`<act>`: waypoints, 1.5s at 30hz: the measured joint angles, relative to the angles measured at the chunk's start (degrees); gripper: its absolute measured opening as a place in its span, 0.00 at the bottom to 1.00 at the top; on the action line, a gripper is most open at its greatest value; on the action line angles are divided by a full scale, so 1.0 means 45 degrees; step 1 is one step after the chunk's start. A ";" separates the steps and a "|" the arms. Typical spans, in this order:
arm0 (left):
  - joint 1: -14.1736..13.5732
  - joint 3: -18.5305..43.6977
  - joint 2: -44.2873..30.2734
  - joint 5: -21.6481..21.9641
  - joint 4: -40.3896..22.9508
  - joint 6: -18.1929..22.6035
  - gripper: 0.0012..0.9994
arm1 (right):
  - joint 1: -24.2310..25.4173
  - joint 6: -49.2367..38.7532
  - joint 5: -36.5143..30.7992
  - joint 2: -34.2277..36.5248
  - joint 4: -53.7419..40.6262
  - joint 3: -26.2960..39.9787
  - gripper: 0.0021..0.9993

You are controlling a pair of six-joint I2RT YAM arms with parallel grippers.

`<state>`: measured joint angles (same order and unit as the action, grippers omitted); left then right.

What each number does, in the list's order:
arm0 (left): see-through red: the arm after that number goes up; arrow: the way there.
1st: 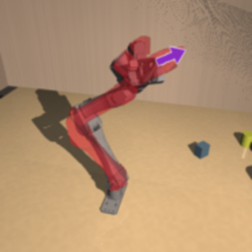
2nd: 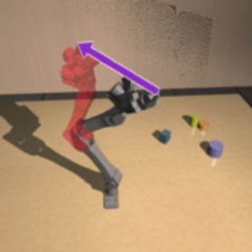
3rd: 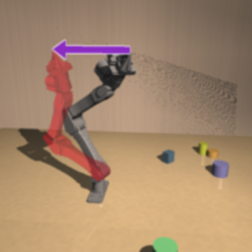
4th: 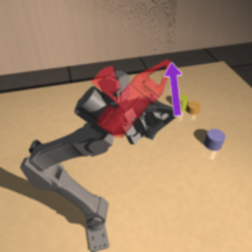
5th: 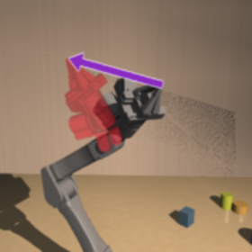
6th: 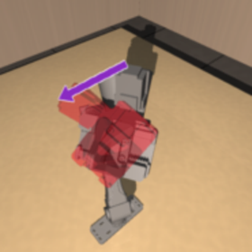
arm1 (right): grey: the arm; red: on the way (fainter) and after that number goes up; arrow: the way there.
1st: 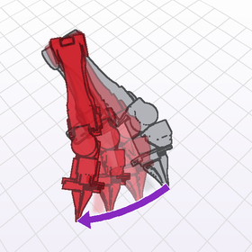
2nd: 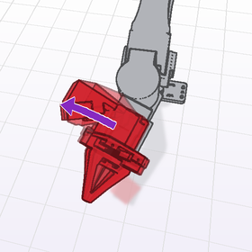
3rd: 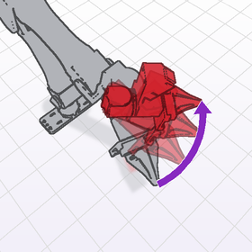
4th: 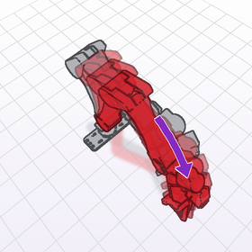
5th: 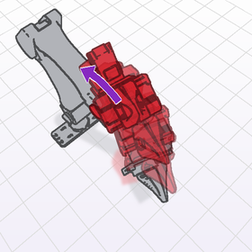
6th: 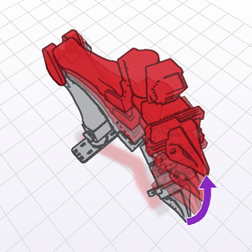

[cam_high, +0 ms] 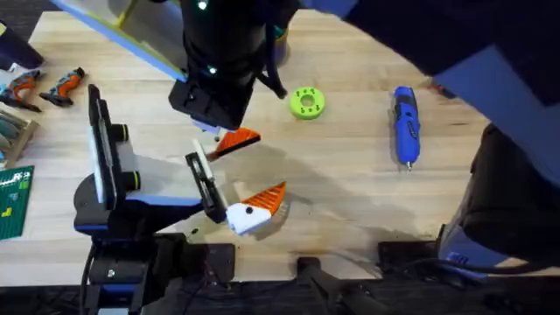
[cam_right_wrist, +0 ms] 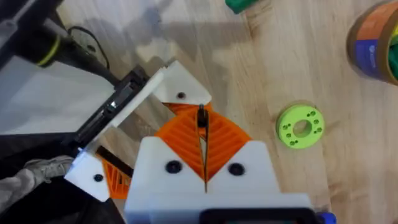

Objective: Pick up the gripper from the table and insert it into the empty holder that is missing its gripper. Then pick up a screw, insert it into the mounting hole, and use the screwdriver to tighten it. Finally, clean up the table by picking up the vegetable and placing it into the bucket.

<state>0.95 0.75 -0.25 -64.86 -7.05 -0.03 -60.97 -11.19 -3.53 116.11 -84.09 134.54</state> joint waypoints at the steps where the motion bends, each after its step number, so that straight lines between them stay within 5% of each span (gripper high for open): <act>1: 0.0000 0.0000 0.0000 0.0000 0.0000 0.0000 0.99 | 0.0000 -0.0017 0.0000 0.0000 -0.0032 0.0000 0.00; 45: 0.0000 0.0000 0.0000 0.0000 0.0000 0.0000 0.99 | -0.0306 -0.0619 0.0652 0.0500 -0.0283 0.0058 0.00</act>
<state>0.95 0.75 -0.25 -64.86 -7.05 -0.03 -62.35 -13.98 -0.60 118.37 -85.36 134.80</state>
